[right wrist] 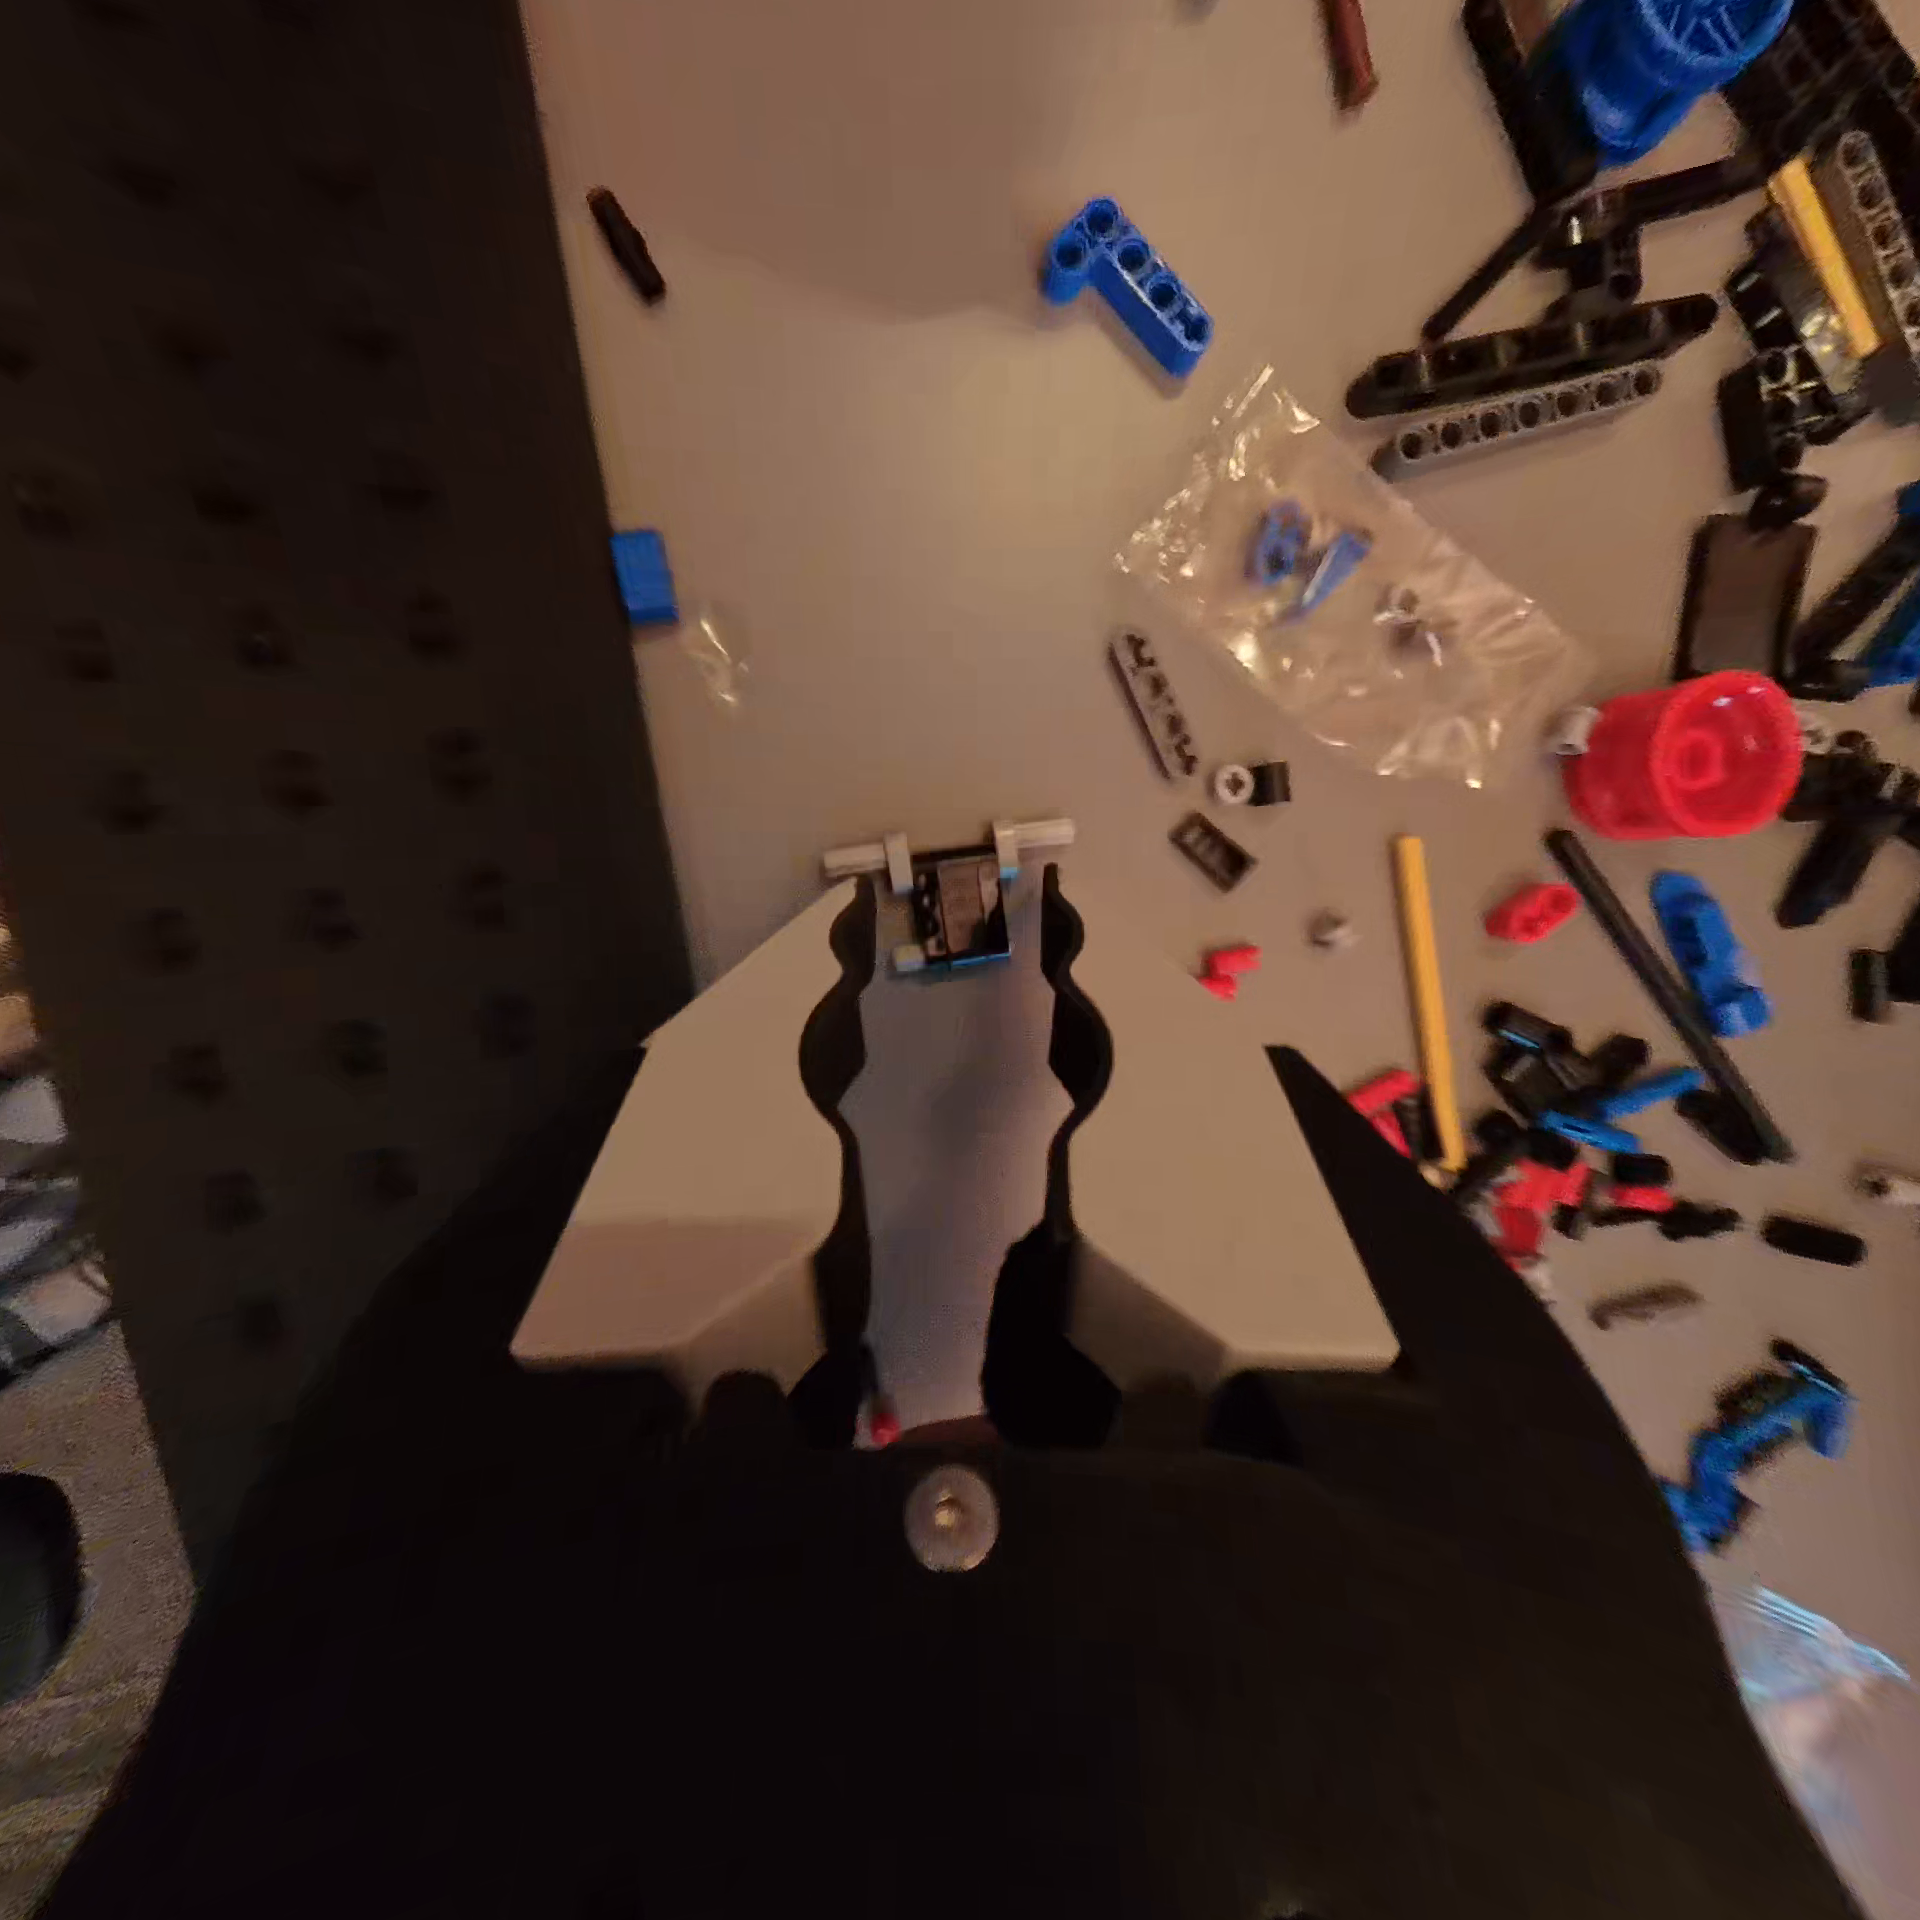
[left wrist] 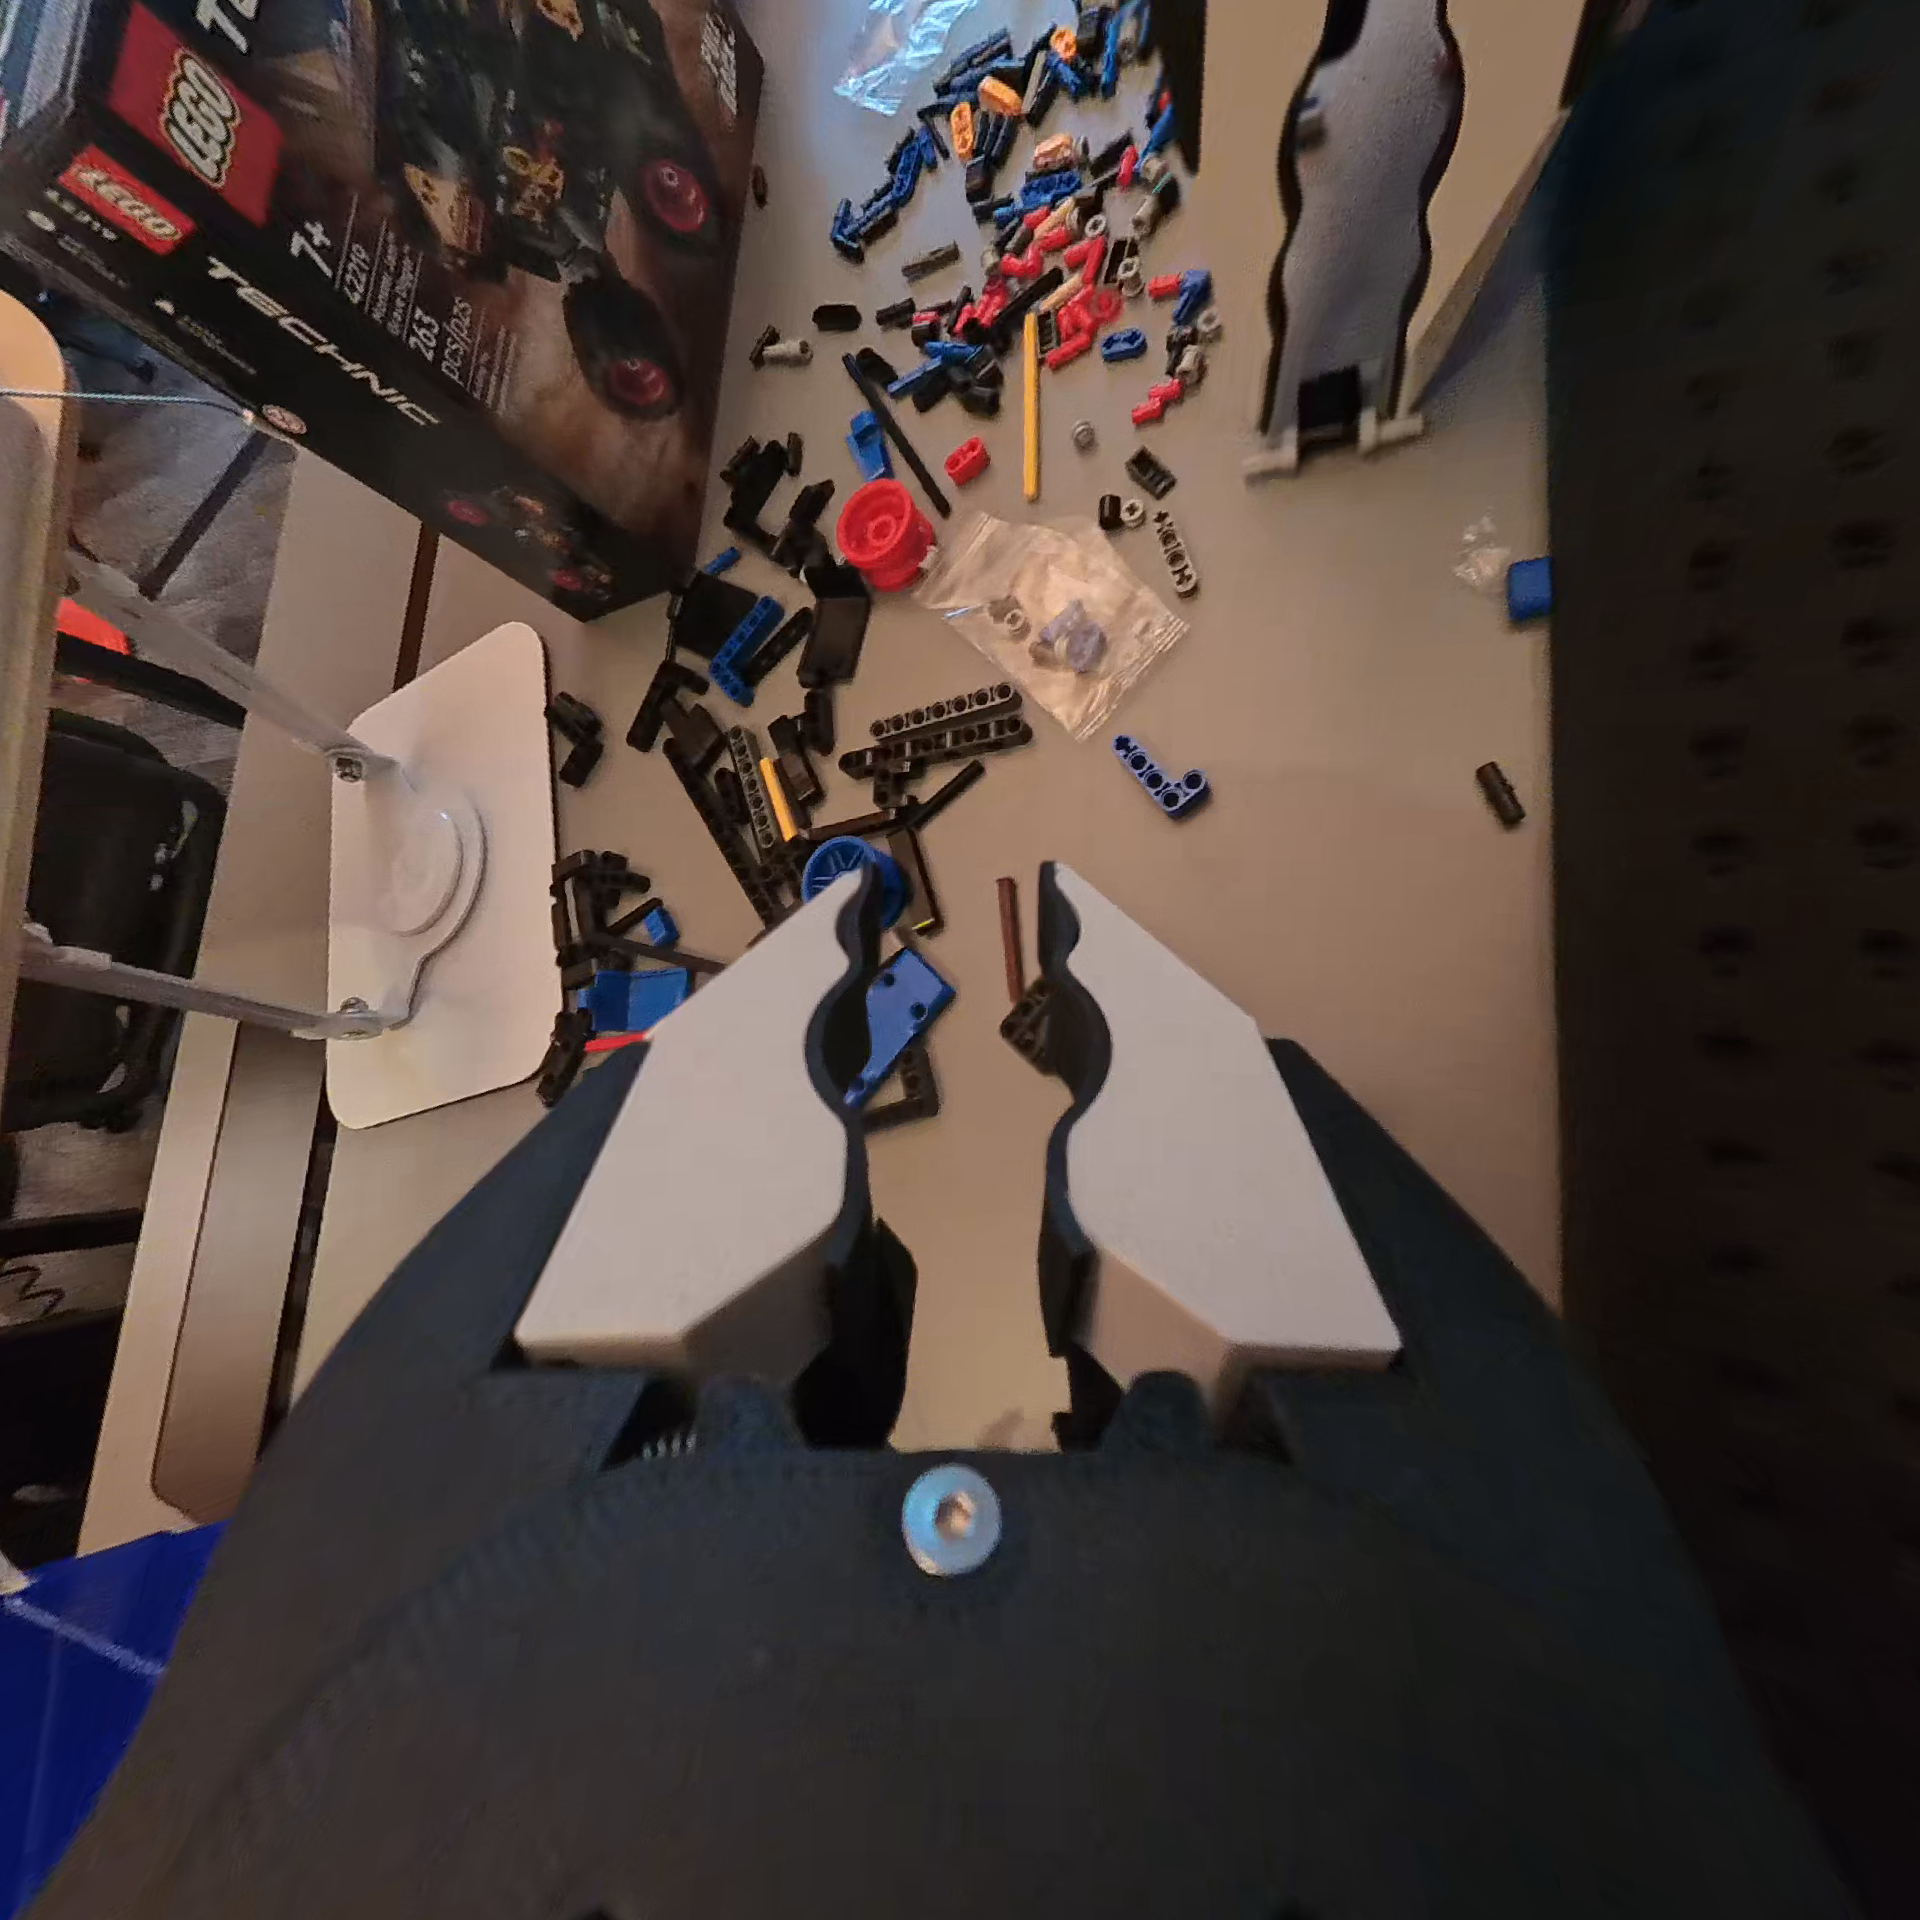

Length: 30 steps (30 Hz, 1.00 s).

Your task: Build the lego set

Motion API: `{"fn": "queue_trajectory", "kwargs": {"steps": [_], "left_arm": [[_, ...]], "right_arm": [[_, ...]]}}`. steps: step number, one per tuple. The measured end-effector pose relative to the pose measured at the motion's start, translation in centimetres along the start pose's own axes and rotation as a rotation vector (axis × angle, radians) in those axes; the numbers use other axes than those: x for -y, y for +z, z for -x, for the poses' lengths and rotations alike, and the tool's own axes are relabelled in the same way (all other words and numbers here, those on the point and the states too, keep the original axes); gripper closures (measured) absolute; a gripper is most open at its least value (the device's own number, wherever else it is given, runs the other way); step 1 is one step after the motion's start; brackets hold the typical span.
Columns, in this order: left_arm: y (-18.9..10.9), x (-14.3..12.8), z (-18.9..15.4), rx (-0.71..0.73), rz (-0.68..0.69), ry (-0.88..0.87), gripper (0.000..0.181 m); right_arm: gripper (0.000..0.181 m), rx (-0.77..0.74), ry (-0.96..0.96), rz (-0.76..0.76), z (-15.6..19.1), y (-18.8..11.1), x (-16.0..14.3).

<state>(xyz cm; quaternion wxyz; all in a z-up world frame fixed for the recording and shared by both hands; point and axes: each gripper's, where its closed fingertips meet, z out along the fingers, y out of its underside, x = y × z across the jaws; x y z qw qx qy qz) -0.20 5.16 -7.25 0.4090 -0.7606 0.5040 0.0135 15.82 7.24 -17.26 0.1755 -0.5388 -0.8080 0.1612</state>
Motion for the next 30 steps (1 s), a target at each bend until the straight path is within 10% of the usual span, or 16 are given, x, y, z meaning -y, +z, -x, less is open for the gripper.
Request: {"fn": "queue_trajectory", "kwargs": {"steps": [7,15,30], "left_arm": [[-0.2,0.7,-2.1,-0.036,-0.053,-0.092,0.152],[-1.8,-2.5,-2.3,0.1,-0.007,-0.153,0.153],[-8.4,-8.1,-1.1,0.319,-0.124,-0.395,0.16]], "right_arm": [[0.161,-0.042,0.05,-0.128,-0.4,0.0,2.5],[0.161,-0.073,-0.033,-0.397,-0.8,-0.6,13.1],[0.16,0.059,-0.041,-0.22,1.4,11.4,23.3]]}}
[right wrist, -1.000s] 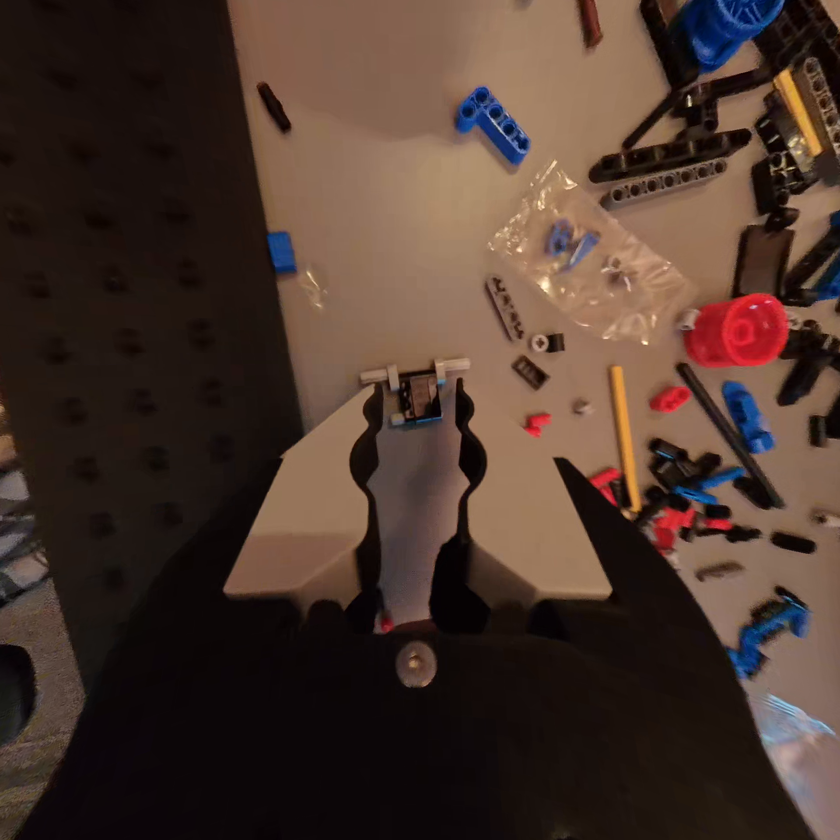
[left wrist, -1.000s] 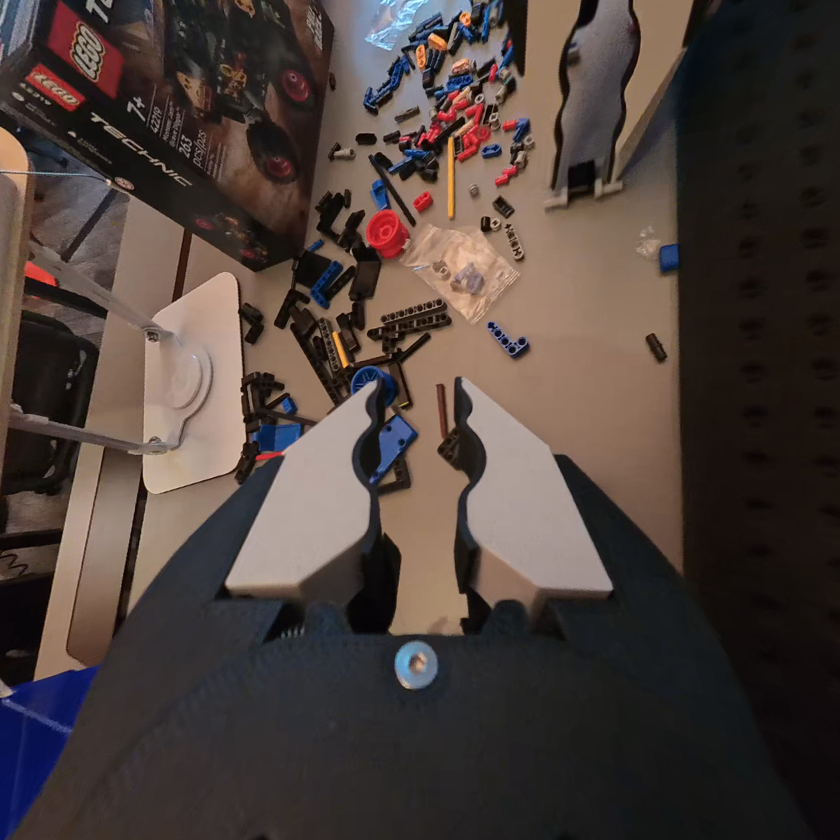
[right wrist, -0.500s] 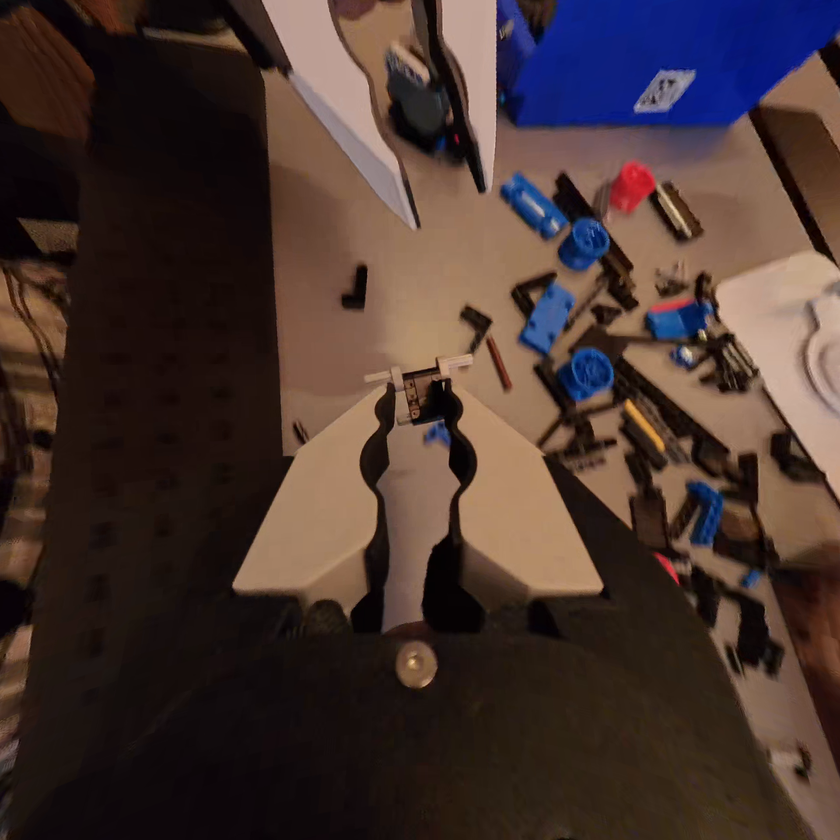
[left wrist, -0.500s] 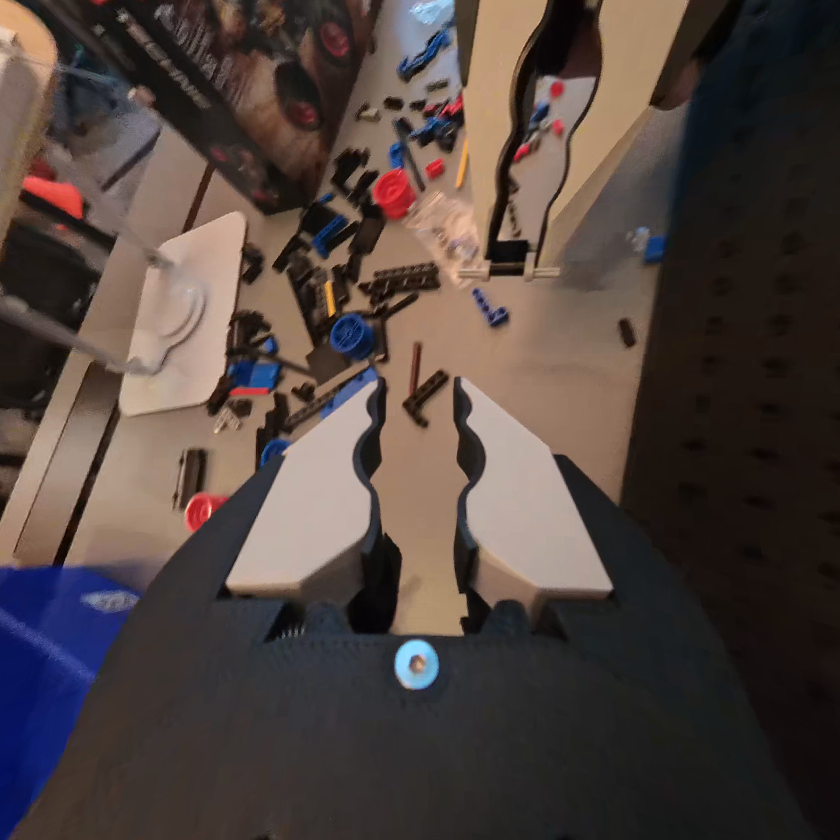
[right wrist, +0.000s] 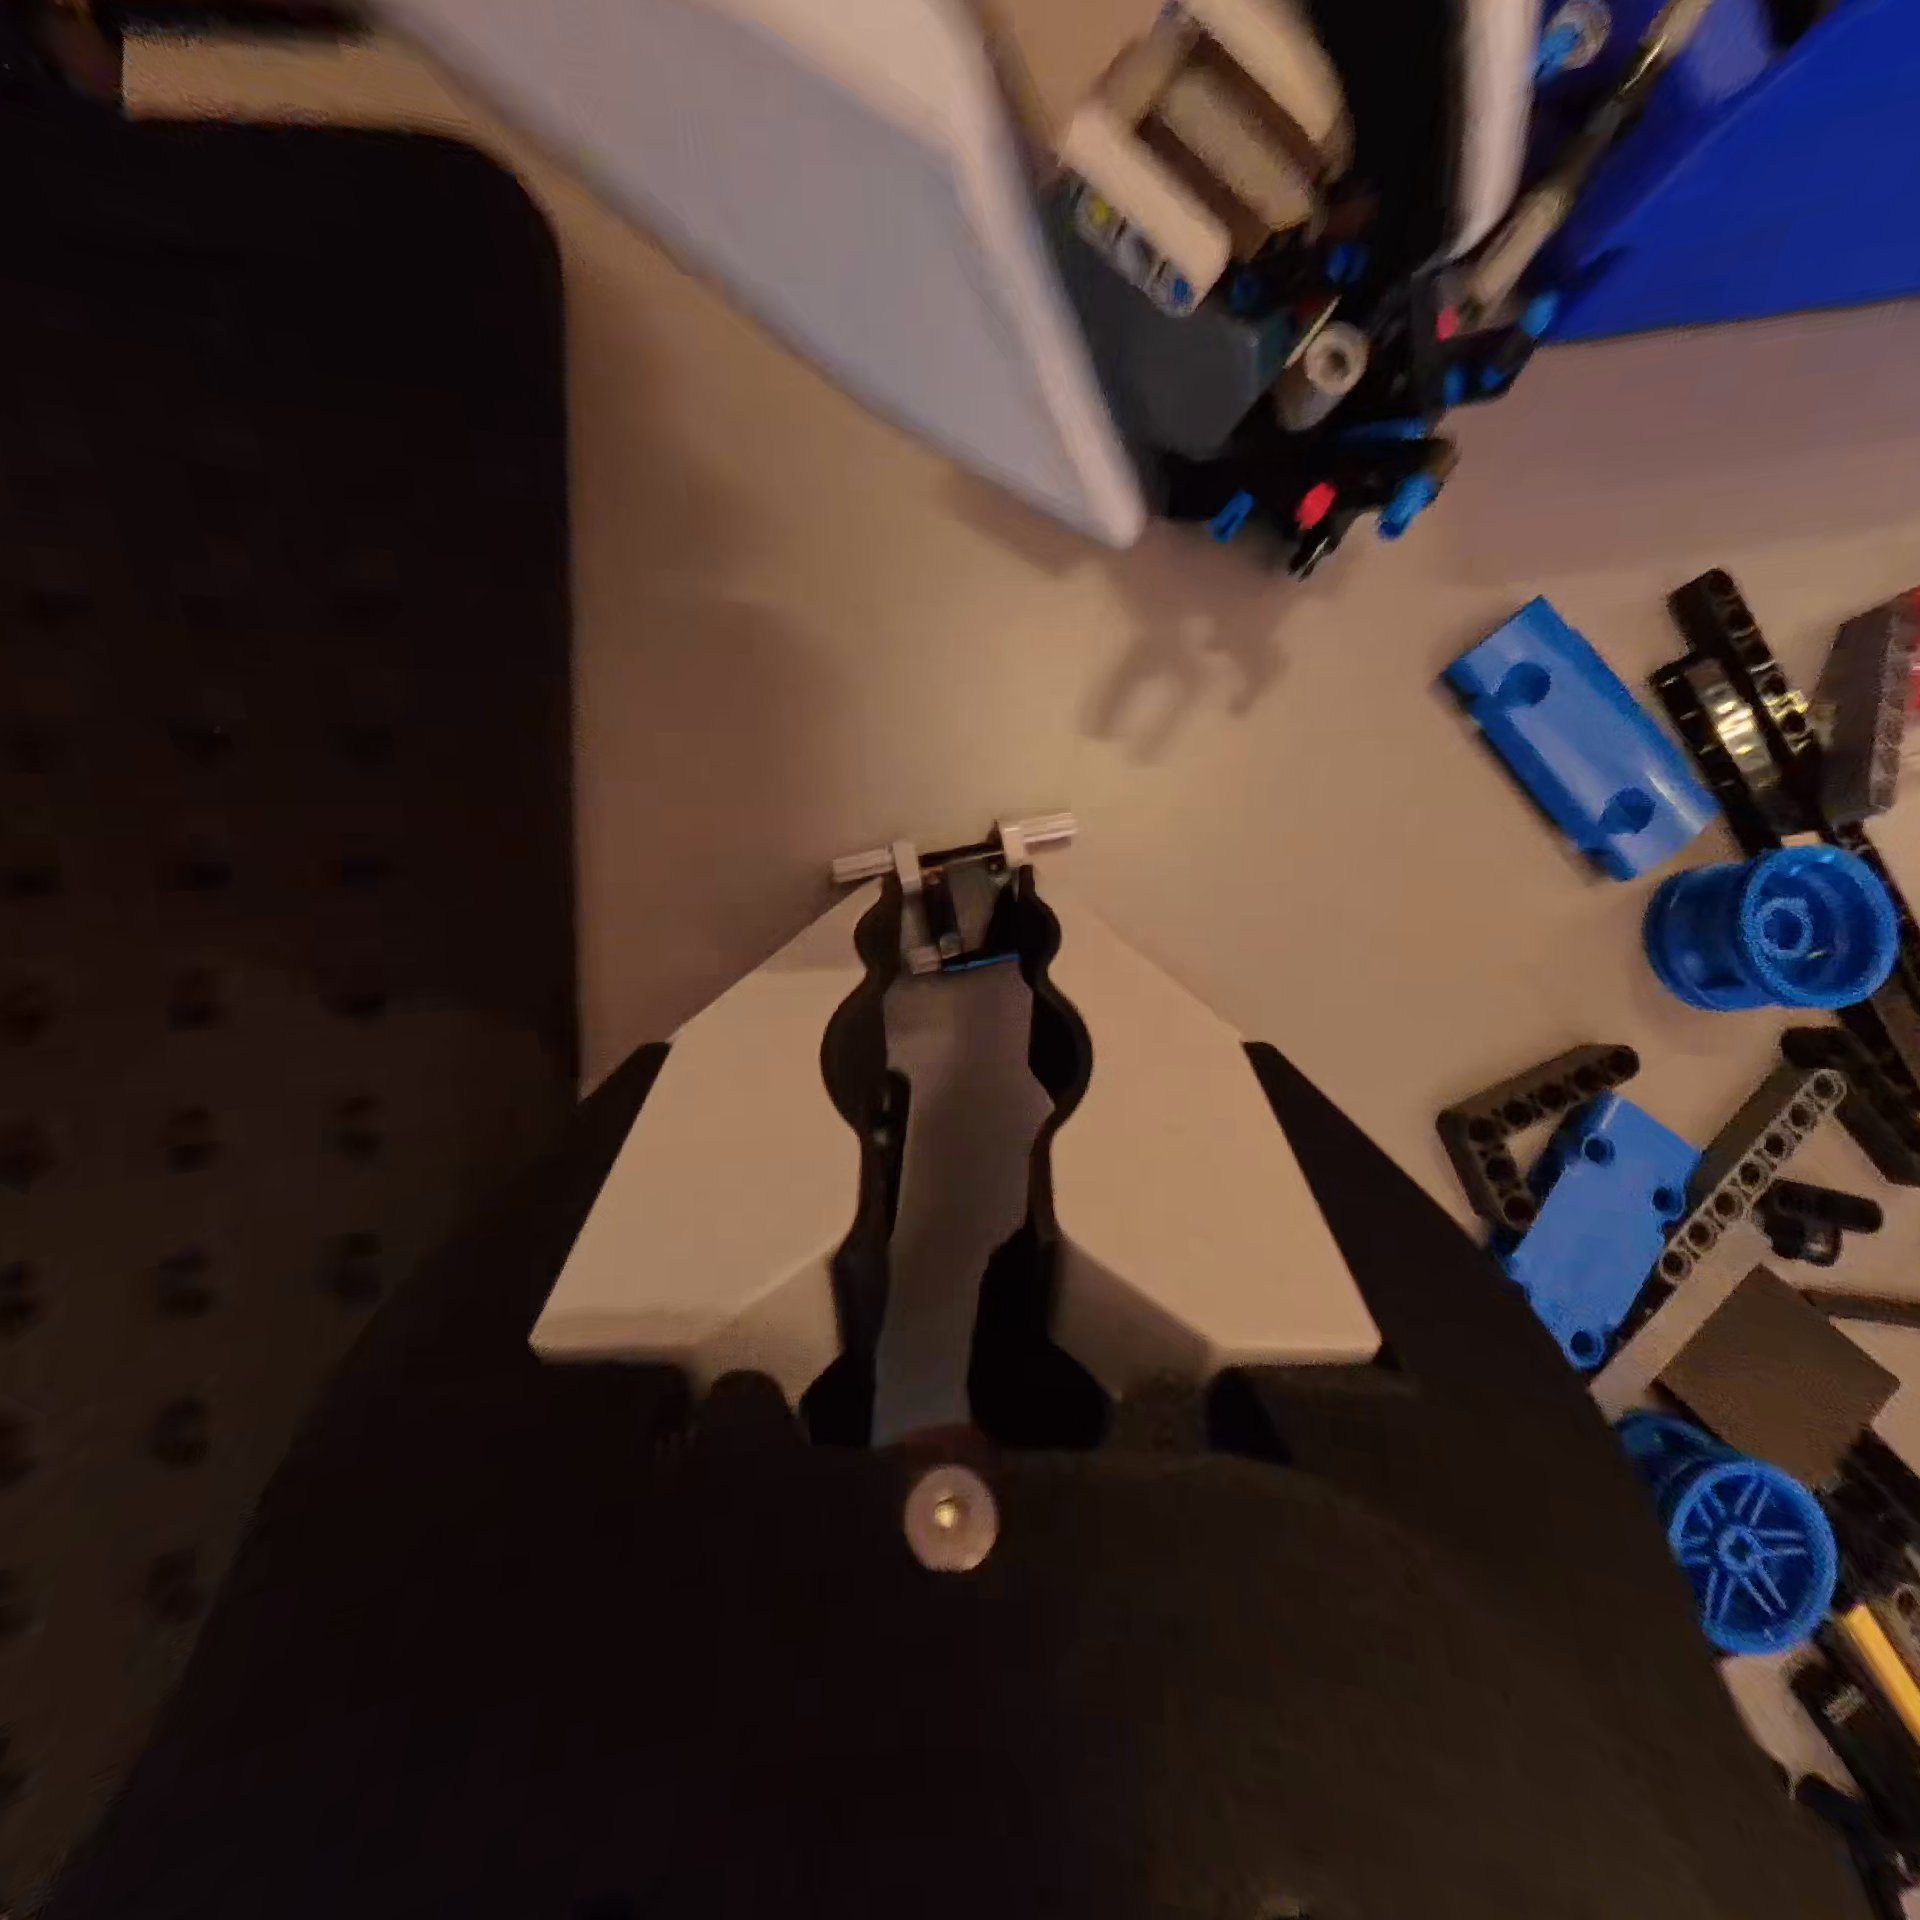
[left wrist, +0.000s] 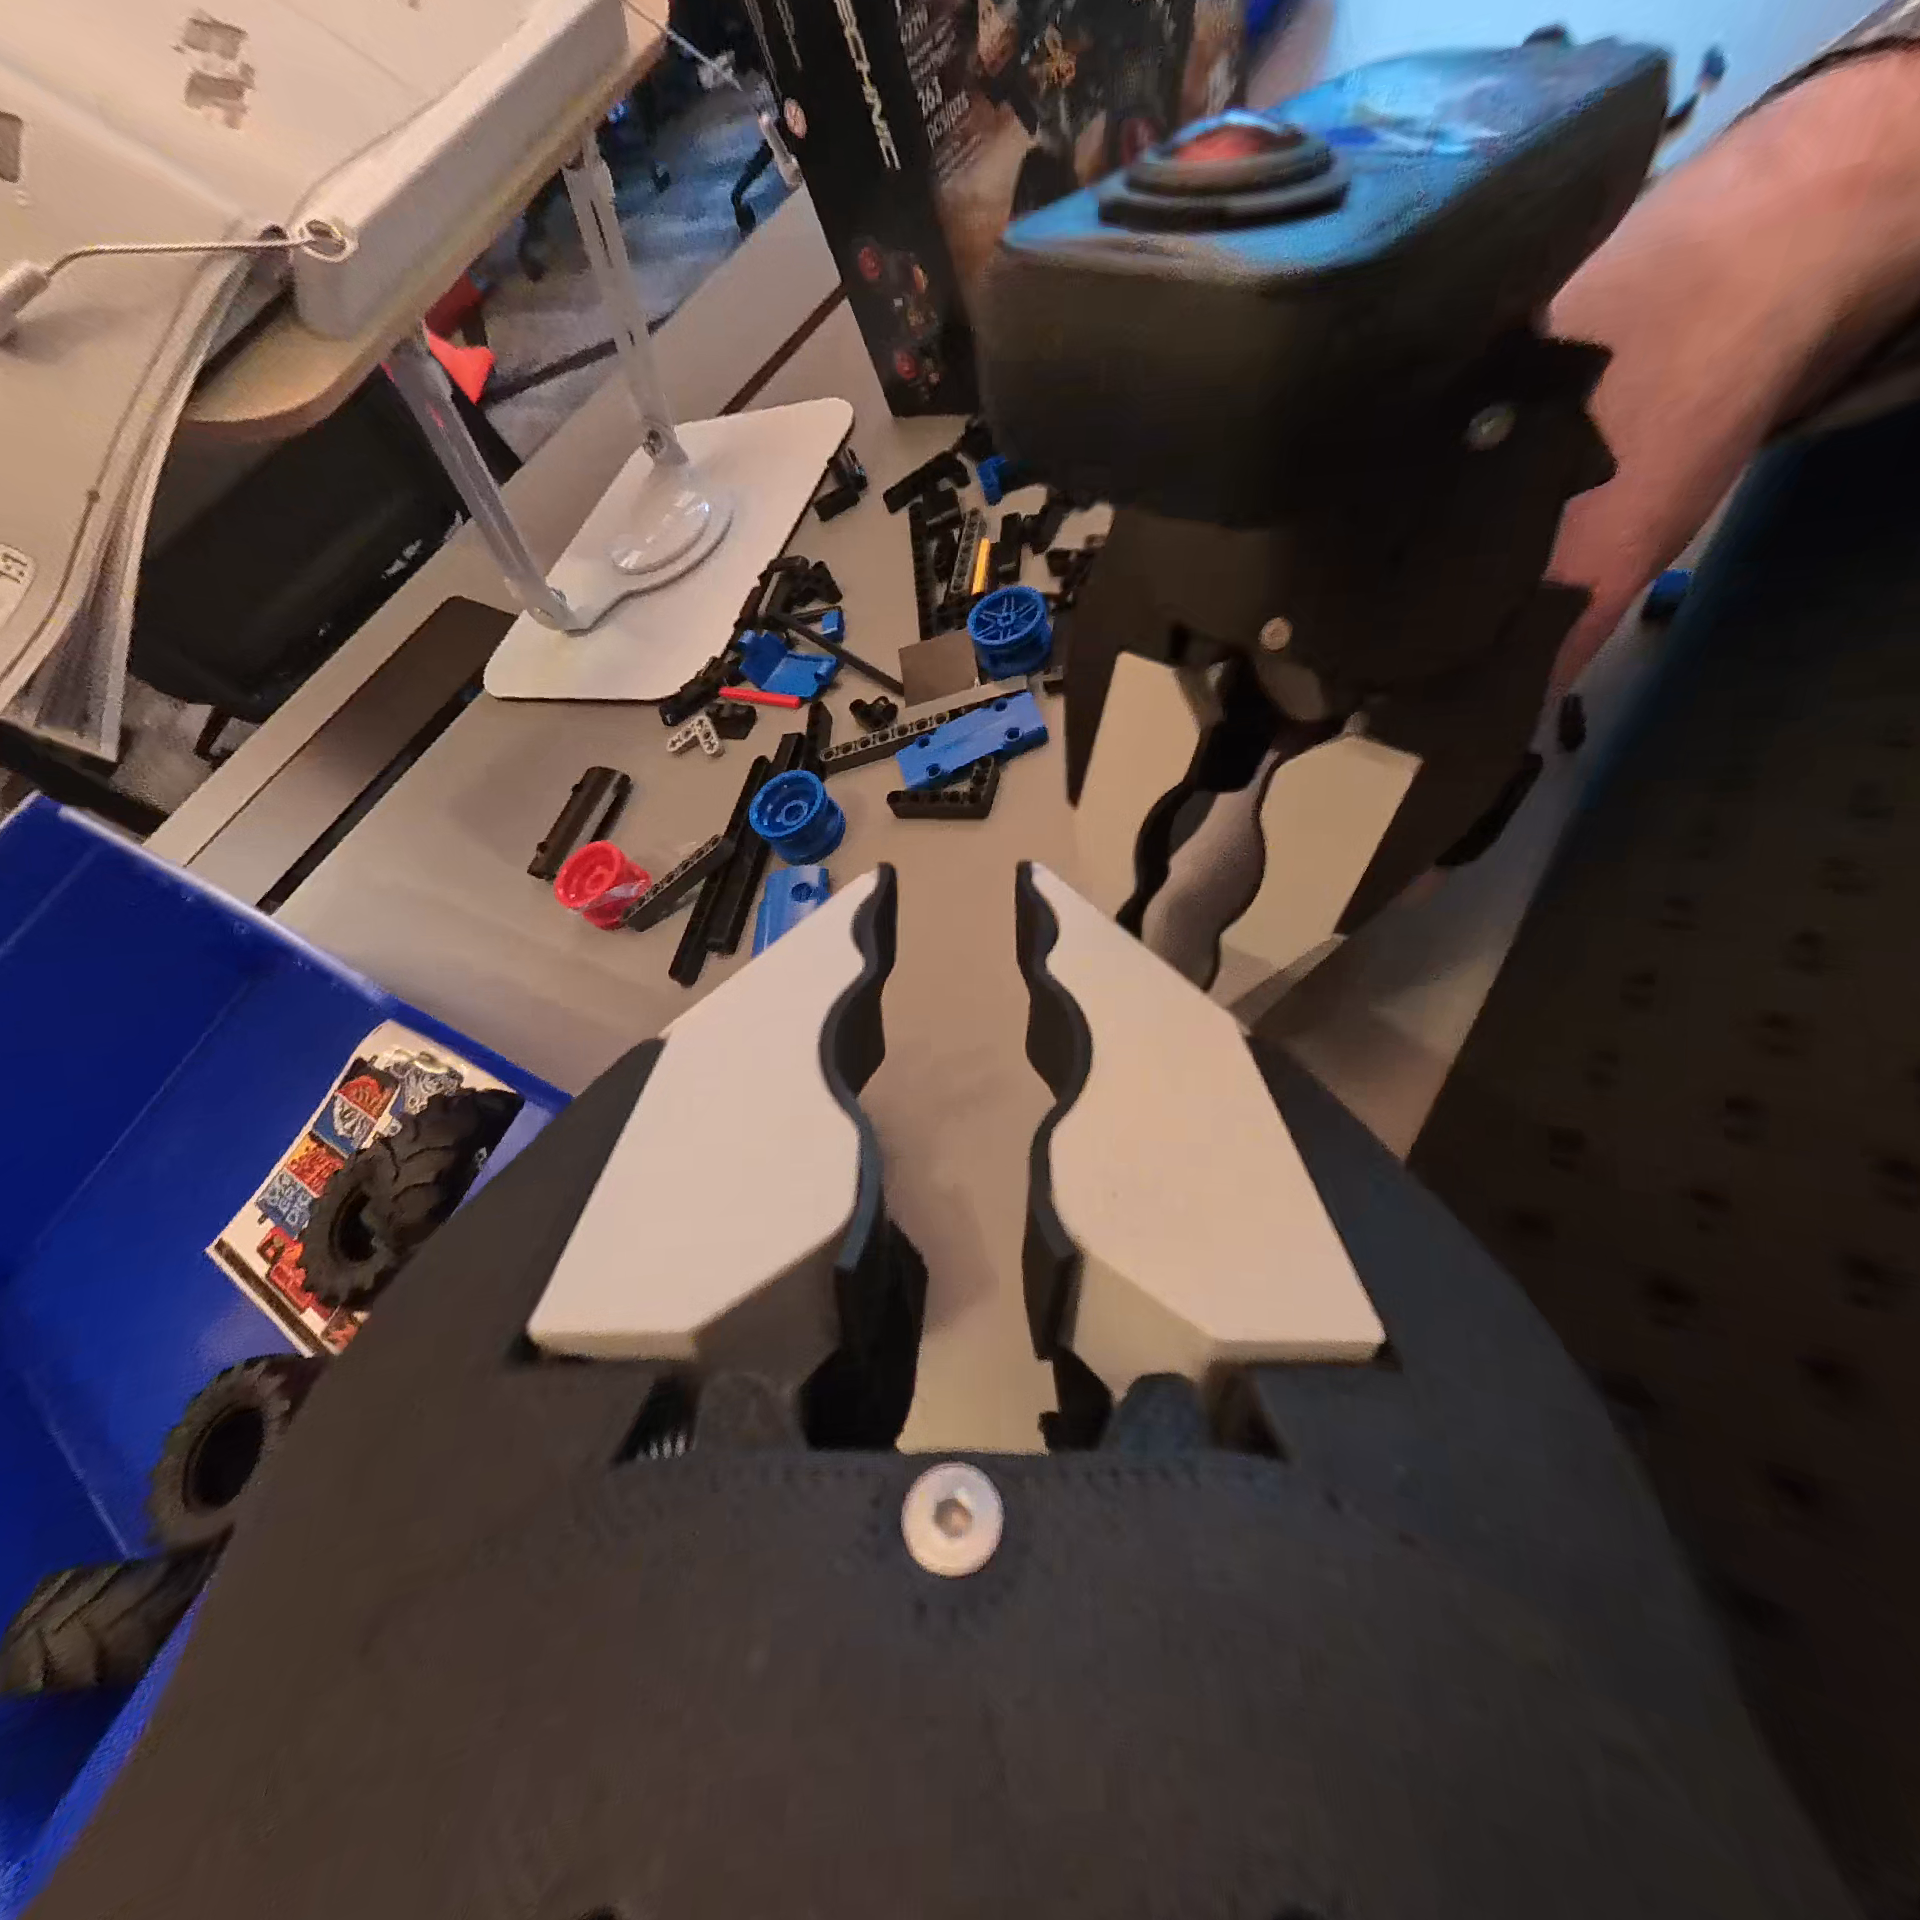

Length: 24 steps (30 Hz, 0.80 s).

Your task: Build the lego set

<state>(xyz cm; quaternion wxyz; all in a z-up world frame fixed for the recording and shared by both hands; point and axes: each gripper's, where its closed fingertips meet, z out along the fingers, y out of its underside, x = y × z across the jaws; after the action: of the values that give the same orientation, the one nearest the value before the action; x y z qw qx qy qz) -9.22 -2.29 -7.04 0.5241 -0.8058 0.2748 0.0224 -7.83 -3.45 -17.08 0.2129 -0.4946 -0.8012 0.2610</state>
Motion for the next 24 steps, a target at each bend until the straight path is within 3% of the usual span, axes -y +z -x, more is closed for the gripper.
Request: {"fn": "queue_trajectory", "kwargs": {"steps": [3,5,10,17,21,24], "left_arm": [[-0.2,-0.5,0.2,0.019,0.002,0.016,0.161],[-0.4,-0.7,0.4,0.026,-0.002,0.012,0.161],[-0.8,0.1,0.9,0.028,-0.063,-0.028,0.161],[1.9,1.8,-0.3,-0.036,-0.043,0.064,0.167],[4.3,2.3,-1.3,-0.084,0.001,0.106,0.163],[6.0,2.1,-1.8,-0.107,0.049,0.147,0.162]], "right_arm": [[0.146,-0.033,-0.005,0.013,-0.9,-0.1,0.4],[0.145,-0.035,0.011,-0.014,-1.0,-1.1,0.7],[0.144,-0.089,0.045,-0.086,-2.6,-5.6,-0.2],[0.146,-0.231,0.194,-0.158,-6.8,-13.8,-5.6],[0.142,-0.308,0.212,-0.073,-8.7,-15.8,-9.9],[0.149,-0.29,0.184,-0.052,-8.3,-15.9,-11.3]]}}
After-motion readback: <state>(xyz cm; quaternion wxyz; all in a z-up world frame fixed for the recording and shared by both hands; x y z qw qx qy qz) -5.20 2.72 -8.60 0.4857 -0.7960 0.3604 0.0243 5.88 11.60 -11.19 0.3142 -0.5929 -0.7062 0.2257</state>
